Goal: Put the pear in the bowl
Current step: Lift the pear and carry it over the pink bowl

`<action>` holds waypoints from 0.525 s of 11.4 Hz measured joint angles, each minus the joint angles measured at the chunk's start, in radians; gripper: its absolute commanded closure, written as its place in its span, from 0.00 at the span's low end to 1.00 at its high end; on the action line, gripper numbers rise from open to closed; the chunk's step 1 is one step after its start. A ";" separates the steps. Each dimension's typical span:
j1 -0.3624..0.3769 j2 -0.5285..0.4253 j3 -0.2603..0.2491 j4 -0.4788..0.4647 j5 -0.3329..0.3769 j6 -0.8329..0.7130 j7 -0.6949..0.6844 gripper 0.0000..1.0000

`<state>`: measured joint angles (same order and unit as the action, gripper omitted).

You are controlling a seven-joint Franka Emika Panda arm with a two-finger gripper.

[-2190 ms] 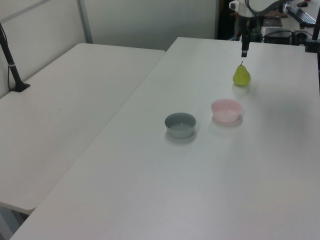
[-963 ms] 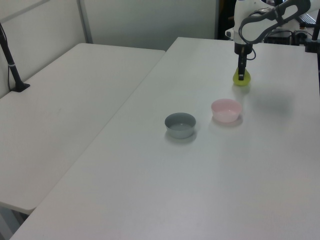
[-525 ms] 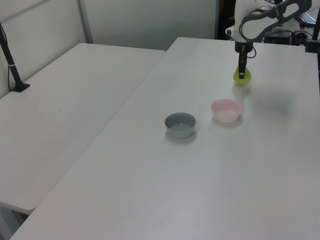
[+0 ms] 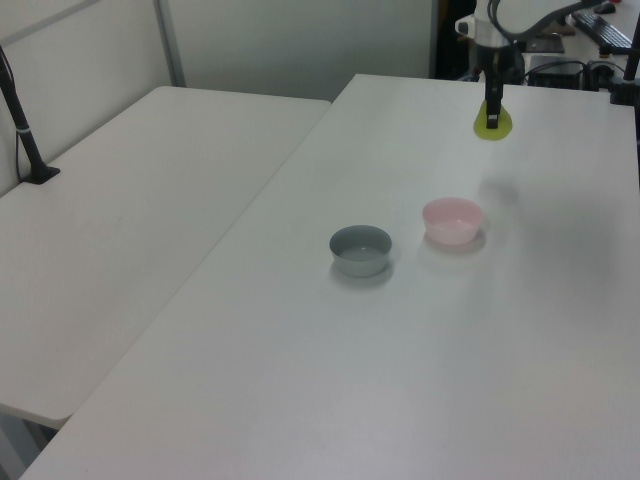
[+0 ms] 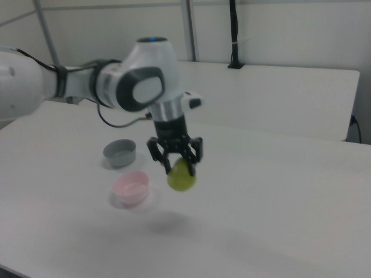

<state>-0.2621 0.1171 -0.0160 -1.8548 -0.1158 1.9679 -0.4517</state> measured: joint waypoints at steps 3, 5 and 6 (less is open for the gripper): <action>0.098 -0.075 0.015 0.064 0.028 -0.166 0.108 1.00; 0.134 -0.080 0.024 0.098 0.085 -0.203 0.174 1.00; 0.149 -0.079 0.042 0.097 0.093 -0.203 0.210 1.00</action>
<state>-0.1131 0.0383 0.0256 -1.7573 -0.0226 1.7649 -0.2419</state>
